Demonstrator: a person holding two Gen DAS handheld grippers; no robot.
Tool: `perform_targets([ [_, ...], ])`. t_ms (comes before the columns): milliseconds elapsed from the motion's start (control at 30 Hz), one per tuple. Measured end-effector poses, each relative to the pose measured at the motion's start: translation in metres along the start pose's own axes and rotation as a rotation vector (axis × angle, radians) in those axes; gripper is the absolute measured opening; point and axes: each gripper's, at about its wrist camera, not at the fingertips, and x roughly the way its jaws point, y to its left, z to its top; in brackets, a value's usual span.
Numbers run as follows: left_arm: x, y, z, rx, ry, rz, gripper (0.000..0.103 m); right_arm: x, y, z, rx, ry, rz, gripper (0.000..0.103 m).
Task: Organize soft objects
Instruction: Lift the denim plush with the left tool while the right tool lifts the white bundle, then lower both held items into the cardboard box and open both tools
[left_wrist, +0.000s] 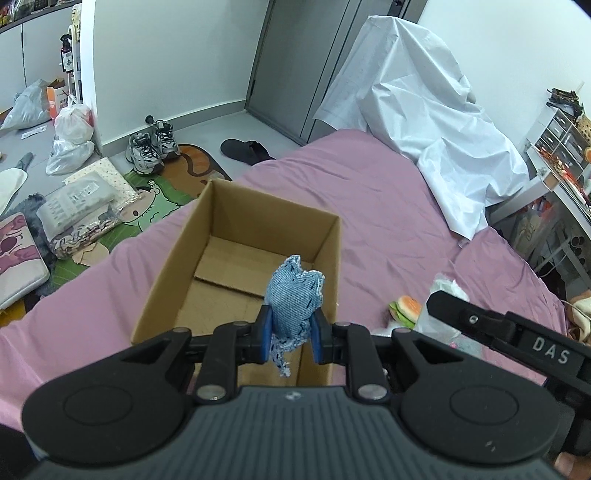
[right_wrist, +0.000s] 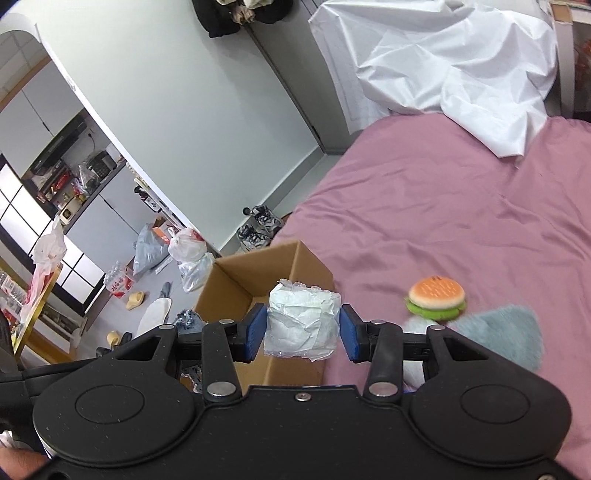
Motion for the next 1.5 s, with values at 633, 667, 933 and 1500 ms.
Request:
perform_targets([
  [633, 0.048, 0.033, 0.037, -0.044, 0.012, 0.006, 0.020, 0.059, 0.018, 0.020, -0.029, -0.004, 0.054, 0.042],
  [667, 0.051, 0.035, 0.039, -0.044, 0.012, 0.007, 0.020, 0.061, 0.019, 0.020, -0.030, 0.000, 0.055, 0.042],
  [933, 0.070, 0.049, 0.052, -0.063, 0.030, 0.007, 0.020, 0.077, 0.022, 0.019, -0.025, 0.028, 0.053, 0.042],
  [1500, 0.059, 0.068, 0.062, -0.075, 0.032, 0.047, 0.045, 0.087, 0.036, 0.019, -0.023, -0.011, 0.077, 0.066],
])
